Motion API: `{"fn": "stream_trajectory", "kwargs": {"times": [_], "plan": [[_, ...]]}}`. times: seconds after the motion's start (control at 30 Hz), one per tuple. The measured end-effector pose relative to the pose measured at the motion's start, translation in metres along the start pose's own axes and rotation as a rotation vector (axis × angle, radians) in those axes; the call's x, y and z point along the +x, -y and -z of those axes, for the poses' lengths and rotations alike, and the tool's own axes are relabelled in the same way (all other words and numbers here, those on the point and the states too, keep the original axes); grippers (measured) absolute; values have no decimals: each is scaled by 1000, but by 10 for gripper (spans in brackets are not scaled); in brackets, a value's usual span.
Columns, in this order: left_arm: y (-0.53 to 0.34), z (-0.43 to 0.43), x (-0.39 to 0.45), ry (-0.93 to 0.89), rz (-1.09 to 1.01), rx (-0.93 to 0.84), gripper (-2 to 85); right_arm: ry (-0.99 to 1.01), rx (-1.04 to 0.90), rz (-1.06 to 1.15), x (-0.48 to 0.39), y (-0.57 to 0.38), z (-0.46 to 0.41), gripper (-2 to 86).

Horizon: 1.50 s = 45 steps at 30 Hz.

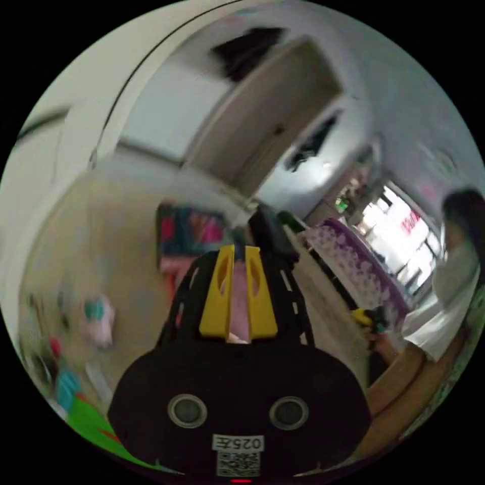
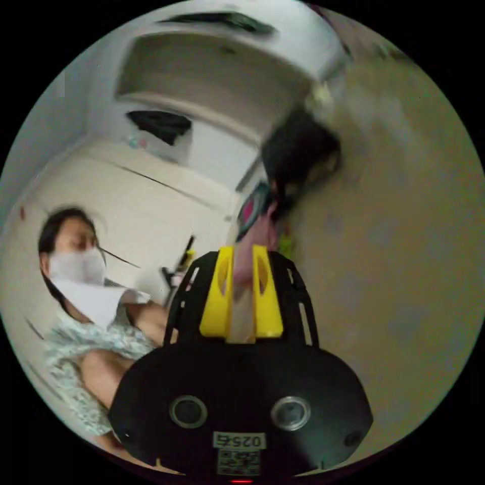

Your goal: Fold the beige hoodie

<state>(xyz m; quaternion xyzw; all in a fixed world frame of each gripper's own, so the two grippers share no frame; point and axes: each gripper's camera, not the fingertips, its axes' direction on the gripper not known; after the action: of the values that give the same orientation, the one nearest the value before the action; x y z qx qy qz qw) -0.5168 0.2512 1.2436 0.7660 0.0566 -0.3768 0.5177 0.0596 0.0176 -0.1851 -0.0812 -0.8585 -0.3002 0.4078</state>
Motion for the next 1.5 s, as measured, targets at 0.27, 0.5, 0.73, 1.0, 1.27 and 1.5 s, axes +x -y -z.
{"fn": "stream_trajectory", "kwargs": {"times": [0.27,0.5,0.73,1.0,1.27,1.5], "plan": [[-53,-35,317,-122,-437,918,-9,-1561,1222,422,-370,-202,189,14],[-134,-230,578,-1252,-477,-38,66,-1643,1134,-220,-417,-331,282,131],[-339,-316,852,-1523,-755,-747,131,-1767,972,-599,-373,-412,346,168],[-550,-285,1115,-1717,-1081,-932,136,-1947,973,-789,-383,-446,514,160],[-709,-242,1269,-1614,-1373,-1041,100,-1925,895,-905,-435,-478,569,137],[-668,-365,1282,-1749,-897,-1619,-4,-1746,664,-1005,-449,-499,566,137]]}}
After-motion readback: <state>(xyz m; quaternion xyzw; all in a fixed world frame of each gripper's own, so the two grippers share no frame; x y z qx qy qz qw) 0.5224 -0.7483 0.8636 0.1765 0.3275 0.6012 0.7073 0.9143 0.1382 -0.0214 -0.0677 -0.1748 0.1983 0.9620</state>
